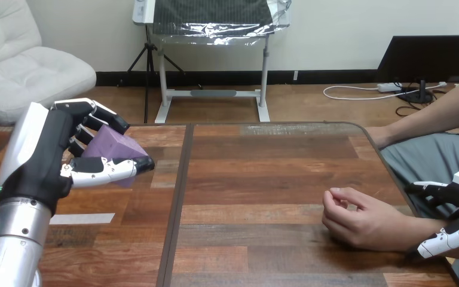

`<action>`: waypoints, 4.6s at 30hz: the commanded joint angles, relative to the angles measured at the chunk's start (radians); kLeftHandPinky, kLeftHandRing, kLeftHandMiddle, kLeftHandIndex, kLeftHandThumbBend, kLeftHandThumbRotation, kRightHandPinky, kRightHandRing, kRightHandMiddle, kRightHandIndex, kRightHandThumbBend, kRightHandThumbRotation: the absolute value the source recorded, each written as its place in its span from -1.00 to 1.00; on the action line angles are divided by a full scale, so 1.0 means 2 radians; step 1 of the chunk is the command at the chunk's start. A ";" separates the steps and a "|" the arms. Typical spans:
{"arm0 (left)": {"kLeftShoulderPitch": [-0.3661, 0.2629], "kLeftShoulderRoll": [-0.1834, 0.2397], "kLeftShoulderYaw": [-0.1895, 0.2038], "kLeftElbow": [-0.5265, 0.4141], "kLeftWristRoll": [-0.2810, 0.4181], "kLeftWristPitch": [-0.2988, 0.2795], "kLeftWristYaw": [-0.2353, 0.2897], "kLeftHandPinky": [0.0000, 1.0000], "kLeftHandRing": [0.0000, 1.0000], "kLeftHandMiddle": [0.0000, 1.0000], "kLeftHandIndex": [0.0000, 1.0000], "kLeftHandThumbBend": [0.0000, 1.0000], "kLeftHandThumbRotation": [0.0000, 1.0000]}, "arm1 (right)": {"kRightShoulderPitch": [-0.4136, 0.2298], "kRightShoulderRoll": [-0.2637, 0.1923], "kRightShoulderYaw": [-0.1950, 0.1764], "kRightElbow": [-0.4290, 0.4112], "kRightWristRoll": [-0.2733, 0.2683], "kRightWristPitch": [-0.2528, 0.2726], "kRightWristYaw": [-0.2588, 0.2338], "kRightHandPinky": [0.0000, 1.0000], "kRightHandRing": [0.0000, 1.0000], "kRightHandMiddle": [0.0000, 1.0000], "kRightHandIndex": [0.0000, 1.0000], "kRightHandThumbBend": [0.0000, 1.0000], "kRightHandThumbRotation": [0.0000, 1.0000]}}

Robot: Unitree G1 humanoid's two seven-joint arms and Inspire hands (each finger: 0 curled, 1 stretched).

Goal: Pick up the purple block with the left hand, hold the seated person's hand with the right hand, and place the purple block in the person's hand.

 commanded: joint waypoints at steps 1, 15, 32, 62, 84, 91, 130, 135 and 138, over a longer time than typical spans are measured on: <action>-0.017 -0.001 0.012 -0.021 0.002 -0.002 0.002 -0.51 -0.39 -0.25 -0.15 0.28 -1.00 | -0.035 -0.015 0.009 -0.014 0.003 0.012 0.012 0.47 0.82 0.88 0.88 1.00 -0.53; -0.017 -0.002 0.013 -0.020 -0.002 -0.002 0.001 -0.51 -0.38 -0.25 -0.15 0.27 -1.00 | -0.032 -0.017 0.025 -0.015 -0.006 0.009 0.026 0.53 0.83 0.82 0.85 1.00 -0.72; -0.018 0.001 0.015 -0.016 -0.003 -0.008 0.002 -0.50 -0.38 -0.26 -0.15 0.28 -1.00 | -0.028 -0.009 0.038 -0.026 -0.016 0.030 0.033 0.47 0.79 0.85 0.81 1.00 -0.88; -0.017 0.000 0.021 -0.009 -0.007 -0.027 0.002 -0.53 -0.40 -0.26 -0.15 0.29 -1.00 | -0.022 0.001 0.064 -0.003 -0.028 -0.017 0.004 0.36 0.65 0.74 0.71 0.99 -0.99; -0.016 0.001 0.021 -0.009 -0.010 -0.034 -0.002 -0.50 -0.37 -0.24 -0.15 0.29 -1.00 | -0.039 0.001 0.095 0.031 -0.051 -0.030 0.003 -0.01 0.33 0.46 0.57 0.96 -1.00; -0.015 -0.001 0.021 -0.011 -0.010 -0.031 -0.003 -0.50 -0.37 -0.24 -0.15 0.29 -1.00 | -0.046 0.001 0.104 0.045 -0.060 -0.036 -0.006 0.15 0.39 0.49 0.50 0.94 -0.98; -0.015 -0.001 0.024 -0.009 -0.011 -0.039 -0.007 -0.50 -0.38 -0.25 -0.16 0.29 -1.00 | -0.067 0.001 0.132 0.072 -0.089 -0.004 -0.021 -0.20 0.05 0.20 0.23 0.85 -0.98; -0.016 -0.002 0.025 -0.007 -0.013 -0.043 -0.006 -0.50 -0.38 -0.25 -0.16 0.29 -1.00 | -0.067 0.000 0.132 0.072 -0.086 -0.004 -0.021 -0.26 -0.01 0.16 0.19 0.85 -0.99; -0.016 -0.001 0.025 -0.007 -0.014 -0.042 -0.007 -0.50 -0.38 -0.25 -0.16 0.29 -1.00 | -0.067 0.000 0.132 0.074 -0.087 -0.004 -0.024 -0.28 -0.04 0.13 0.17 0.85 -1.00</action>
